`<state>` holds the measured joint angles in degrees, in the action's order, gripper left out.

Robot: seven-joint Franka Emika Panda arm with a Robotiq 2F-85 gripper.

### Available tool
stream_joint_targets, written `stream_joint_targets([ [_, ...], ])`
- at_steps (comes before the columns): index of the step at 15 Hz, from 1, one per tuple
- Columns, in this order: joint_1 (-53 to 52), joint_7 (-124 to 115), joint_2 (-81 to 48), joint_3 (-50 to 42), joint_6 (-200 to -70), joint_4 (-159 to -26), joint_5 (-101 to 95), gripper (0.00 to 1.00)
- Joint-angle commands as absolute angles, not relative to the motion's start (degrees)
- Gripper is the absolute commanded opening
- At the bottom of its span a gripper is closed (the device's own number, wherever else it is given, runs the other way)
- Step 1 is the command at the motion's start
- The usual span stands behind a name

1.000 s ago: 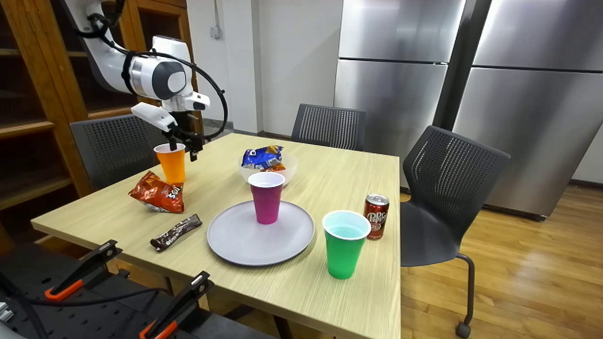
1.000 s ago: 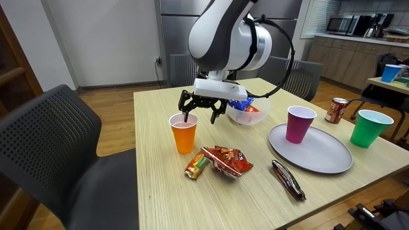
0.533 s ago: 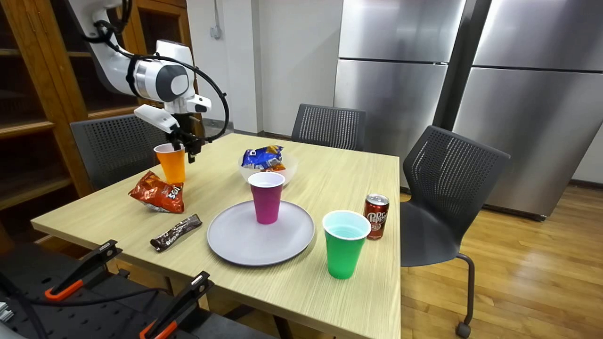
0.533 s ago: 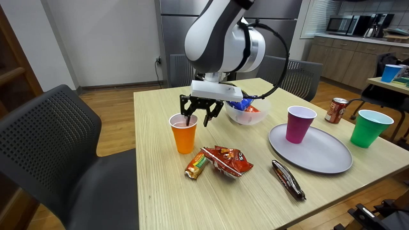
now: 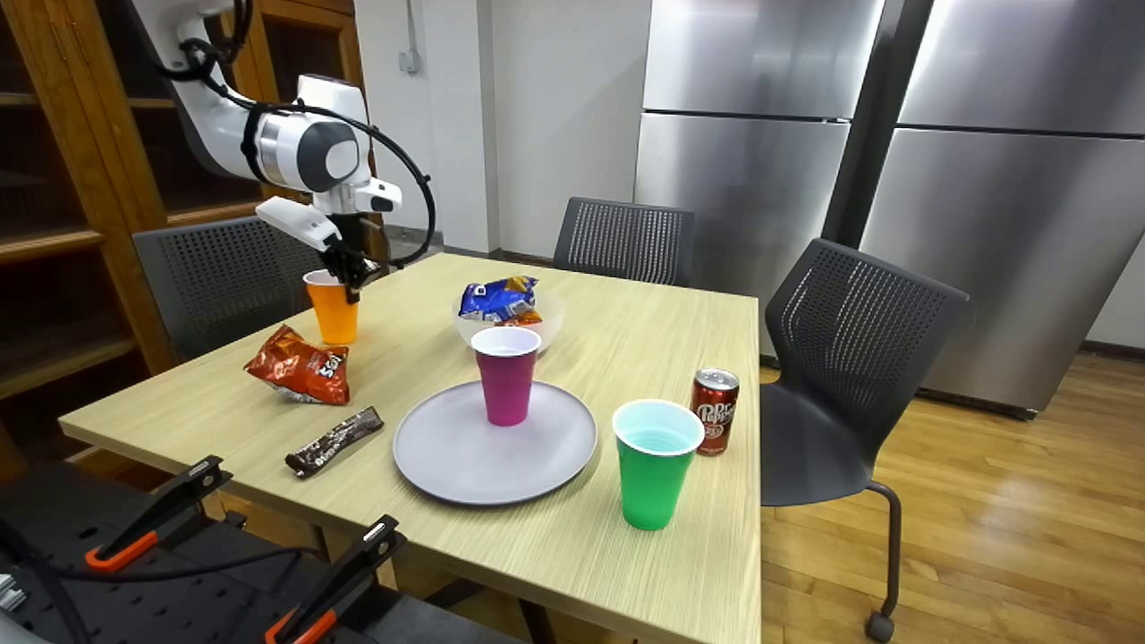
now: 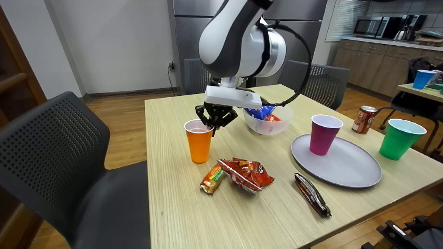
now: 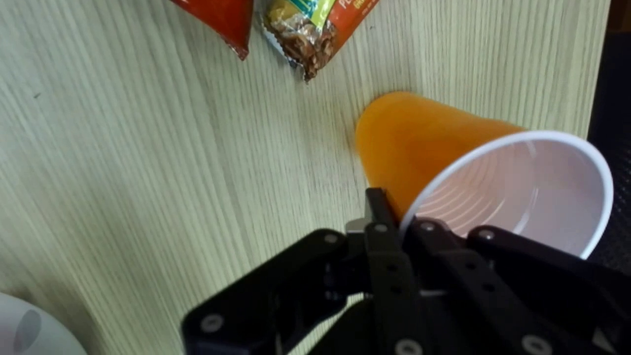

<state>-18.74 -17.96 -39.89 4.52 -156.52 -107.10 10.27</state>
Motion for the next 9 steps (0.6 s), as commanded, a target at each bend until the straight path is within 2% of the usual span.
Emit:
stream_joint_targets([
  [1,-19.2,-19.8,-39.0,4.2,-155.1,-106.6,9.2,0.00],
  [9,-17.5,-18.3,-33.4,5.6,-157.1,-110.5,10.4,0.01],
])
